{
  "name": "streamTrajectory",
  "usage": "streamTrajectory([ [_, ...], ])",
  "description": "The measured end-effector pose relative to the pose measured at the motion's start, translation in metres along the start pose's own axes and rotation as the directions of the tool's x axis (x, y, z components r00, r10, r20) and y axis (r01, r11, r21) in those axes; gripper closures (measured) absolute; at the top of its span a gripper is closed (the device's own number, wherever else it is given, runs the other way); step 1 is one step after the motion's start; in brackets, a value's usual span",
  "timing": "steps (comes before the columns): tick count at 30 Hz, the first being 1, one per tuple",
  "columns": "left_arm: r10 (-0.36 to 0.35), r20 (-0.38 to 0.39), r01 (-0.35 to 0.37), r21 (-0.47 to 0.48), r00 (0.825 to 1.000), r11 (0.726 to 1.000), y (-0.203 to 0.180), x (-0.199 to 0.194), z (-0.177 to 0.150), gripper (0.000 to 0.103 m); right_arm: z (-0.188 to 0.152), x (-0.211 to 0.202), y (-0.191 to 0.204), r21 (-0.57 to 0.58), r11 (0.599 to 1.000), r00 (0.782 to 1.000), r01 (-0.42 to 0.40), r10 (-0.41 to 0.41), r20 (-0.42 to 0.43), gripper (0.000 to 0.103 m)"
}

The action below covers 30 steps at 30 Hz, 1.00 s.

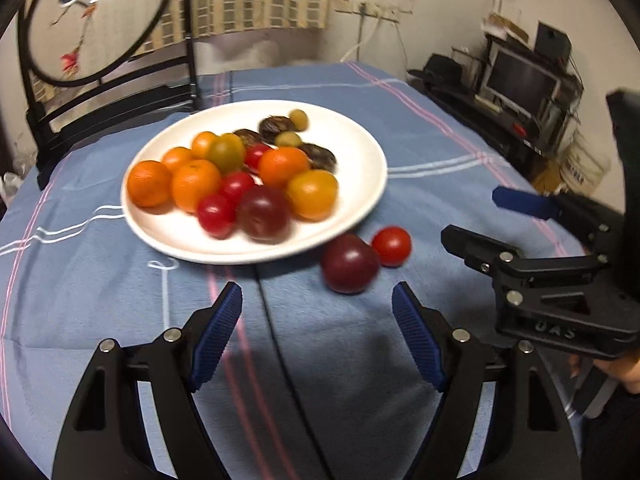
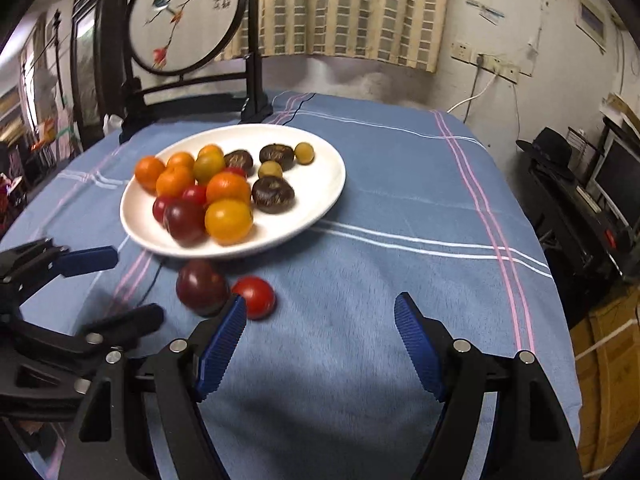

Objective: Organize fruits
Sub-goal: 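Grasp the dark red tomato with the left tool while the right tool grasps a red cherry tomato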

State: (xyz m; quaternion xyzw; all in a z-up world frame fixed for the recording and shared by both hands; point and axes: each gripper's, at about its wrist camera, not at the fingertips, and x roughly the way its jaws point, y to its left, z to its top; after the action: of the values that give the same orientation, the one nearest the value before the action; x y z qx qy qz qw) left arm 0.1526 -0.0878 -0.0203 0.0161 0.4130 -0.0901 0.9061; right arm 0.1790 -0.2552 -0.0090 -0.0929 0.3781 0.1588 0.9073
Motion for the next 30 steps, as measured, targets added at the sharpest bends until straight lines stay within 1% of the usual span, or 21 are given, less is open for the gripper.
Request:
streamTrajectory([
  [3,-0.002,-0.017,0.003,0.014,1.0,1.0,-0.007,0.011,-0.001,0.027,-0.002,-0.002,-0.006,0.025,1.0,1.0,0.0,0.0,-0.001,0.026],
  [5,-0.002,-0.034,0.002,0.015,0.999,1.0,-0.01,0.019,0.001,0.028,-0.003,-0.003,-0.014,0.062,0.998,1.0,-0.017,0.018,-0.004,0.026],
  [7,-0.011,-0.048,0.012,0.014,0.999,1.0,-0.013,0.026,0.003,0.036,-0.004,-0.003,-0.018,0.087,0.996,1.0,-0.023,0.024,-0.007,0.026],
  [9,-0.02,-0.066,0.021,0.013,0.998,1.0,-0.015,0.034,0.005,0.041,-0.004,-0.004,-0.021,0.095,0.995,1.0,-0.015,0.016,-0.009,0.026],
  [12,-0.021,-0.078,0.021,0.001,0.997,1.0,-0.016,0.045,0.011,0.043,-0.004,-0.005,-0.021,0.099,0.995,1.0,-0.018,0.018,-0.002,0.026],
  [13,-0.021,-0.079,0.021,0.002,0.997,1.0,-0.015,0.047,0.013,0.047,-0.004,-0.006,-0.021,0.099,0.995,1.0,-0.019,0.019,0.0,0.026],
  [14,-0.023,-0.078,0.023,0.004,0.997,1.0,-0.016,0.05,0.015,0.05,-0.004,-0.006,-0.021,0.099,0.995,1.0,-0.022,0.022,0.001,0.026],
  [16,-0.039,-0.077,0.038,-0.005,0.996,0.999,-0.012,0.051,0.018,0.064,-0.004,-0.003,-0.022,0.108,0.993,0.999,-0.043,0.044,-0.006,0.026],
  [18,-0.062,-0.089,0.061,-0.022,0.994,0.998,-0.008,0.049,0.019,0.064,-0.006,0.0,-0.022,0.121,0.991,0.998,-0.064,0.066,-0.016,0.026],
  [20,-0.074,-0.082,0.072,-0.027,0.994,0.997,-0.006,0.044,0.017,0.064,-0.006,0.0,-0.02,0.112,0.992,0.998,-0.06,0.062,-0.015,0.026],
  [24,-0.088,-0.053,0.089,0.008,0.995,0.996,0.002,0.016,0.006,0.064,-0.006,0.003,-0.013,0.089,0.994,0.997,-0.069,0.071,-0.018,0.026],
  [27,-0.077,-0.038,0.078,0.022,0.996,0.997,0.014,-0.002,-0.004,0.064,-0.008,0.012,-0.001,0.06,0.995,0.996,-0.078,0.081,-0.045,0.026],
  [30,-0.075,-0.019,0.075,0.003,0.997,0.997,0.031,-0.017,-0.012,0.064,-0.008,0.018,0.022,-0.008,0.997,0.995,-0.074,0.074,-0.064,0.026],
])
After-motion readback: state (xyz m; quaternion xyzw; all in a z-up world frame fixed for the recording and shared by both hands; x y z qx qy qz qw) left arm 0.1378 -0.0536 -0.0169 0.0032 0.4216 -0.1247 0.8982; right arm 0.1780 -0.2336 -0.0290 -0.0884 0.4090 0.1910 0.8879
